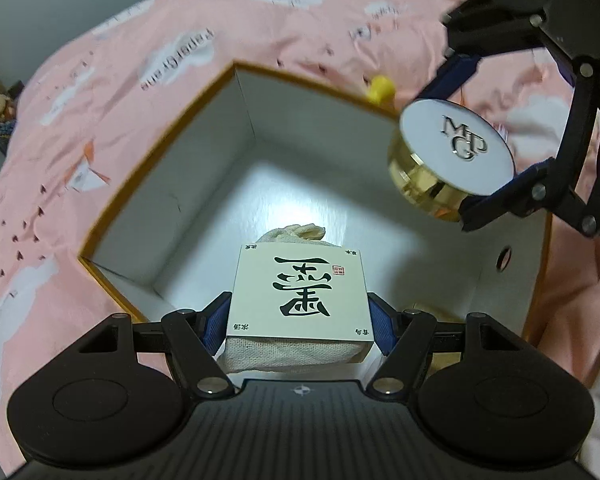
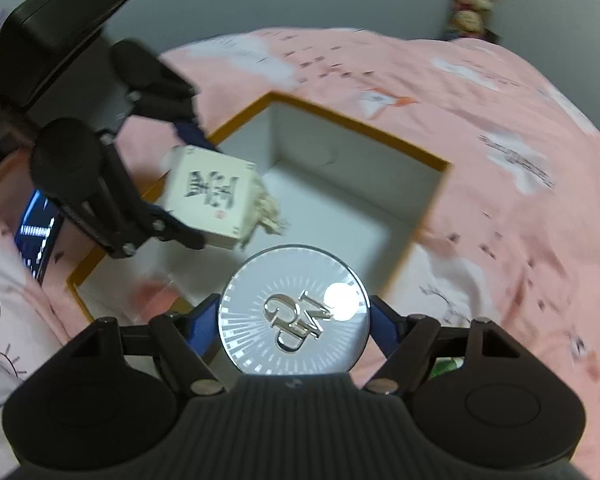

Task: Organize rigid objects
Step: 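Lift the pouch and compact and carry both over the orange box, then lower both items into the box and open both tools, then move both tools back to the bottles on the bedspread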

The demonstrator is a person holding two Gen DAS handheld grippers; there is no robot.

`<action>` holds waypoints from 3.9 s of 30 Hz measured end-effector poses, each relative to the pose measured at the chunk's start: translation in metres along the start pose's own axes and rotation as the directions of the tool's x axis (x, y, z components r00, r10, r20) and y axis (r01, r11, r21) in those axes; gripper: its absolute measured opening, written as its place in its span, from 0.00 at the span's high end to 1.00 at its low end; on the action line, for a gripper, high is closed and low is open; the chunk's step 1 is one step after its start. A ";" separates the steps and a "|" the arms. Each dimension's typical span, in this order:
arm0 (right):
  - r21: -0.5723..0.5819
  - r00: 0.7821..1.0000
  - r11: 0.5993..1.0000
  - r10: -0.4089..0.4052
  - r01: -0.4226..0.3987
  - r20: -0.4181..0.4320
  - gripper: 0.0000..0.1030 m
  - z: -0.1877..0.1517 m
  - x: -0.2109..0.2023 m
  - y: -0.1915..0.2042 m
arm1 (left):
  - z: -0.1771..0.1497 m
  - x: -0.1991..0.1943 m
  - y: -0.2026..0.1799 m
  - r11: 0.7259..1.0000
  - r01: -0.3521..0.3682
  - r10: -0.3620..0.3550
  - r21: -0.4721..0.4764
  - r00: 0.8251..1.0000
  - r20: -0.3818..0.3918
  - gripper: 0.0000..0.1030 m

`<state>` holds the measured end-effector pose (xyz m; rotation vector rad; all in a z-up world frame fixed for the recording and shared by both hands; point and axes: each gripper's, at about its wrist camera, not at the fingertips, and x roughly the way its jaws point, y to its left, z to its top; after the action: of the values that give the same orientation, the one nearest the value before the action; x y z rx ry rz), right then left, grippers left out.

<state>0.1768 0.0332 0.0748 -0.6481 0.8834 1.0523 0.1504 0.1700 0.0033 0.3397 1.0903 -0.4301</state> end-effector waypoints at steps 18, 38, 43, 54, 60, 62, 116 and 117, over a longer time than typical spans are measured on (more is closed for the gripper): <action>-0.198 0.954 0.974 0.047 -0.109 -0.296 0.27 0.037 0.120 0.017 | 0.008 0.060 -0.007 0.958 0.129 -0.072 0.257 0.973 -0.220 0.22; -0.105 0.917 0.979 0.125 -0.176 -0.379 0.24 0.045 0.148 0.005 | 0.017 0.078 0.016 0.930 0.277 -0.194 0.243 0.929 -0.316 0.20; -0.053 0.919 0.983 0.146 -0.178 -0.367 0.26 0.048 0.144 -0.004 | 0.032 0.064 0.031 0.946 0.279 -0.231 0.163 0.937 -0.264 0.22; -0.078 0.903 0.985 0.110 -0.156 -0.415 0.41 0.034 0.137 -0.003 | 0.015 0.074 0.029 0.968 0.240 -0.210 0.074 0.935 -0.288 0.44; -0.052 0.916 0.988 0.115 -0.146 -0.385 0.49 0.032 0.139 -0.006 | 0.008 0.063 0.023 0.970 0.237 -0.213 0.059 0.940 -0.265 0.45; -0.033 0.921 0.989 0.119 -0.141 -0.371 0.50 0.033 0.141 -0.009 | 0.006 0.059 0.017 0.971 0.230 -0.208 0.058 0.943 -0.262 0.45; 0.587 0.984 0.794 -0.175 0.160 -0.032 0.61 -0.166 0.046 -0.198 | 0.180 0.182 -0.059 0.830 0.105 -0.220 -0.548 0.964 -0.148 0.55; 0.595 0.985 0.789 -0.169 0.152 -0.027 0.61 -0.167 0.049 -0.200 | 0.180 0.184 -0.058 0.827 0.096 -0.217 -0.554 0.964 -0.157 0.56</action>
<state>0.3234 -0.1541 -0.0436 -0.1656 1.0488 0.5705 0.3343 0.0047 -0.0893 -0.2194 1.4062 -0.2131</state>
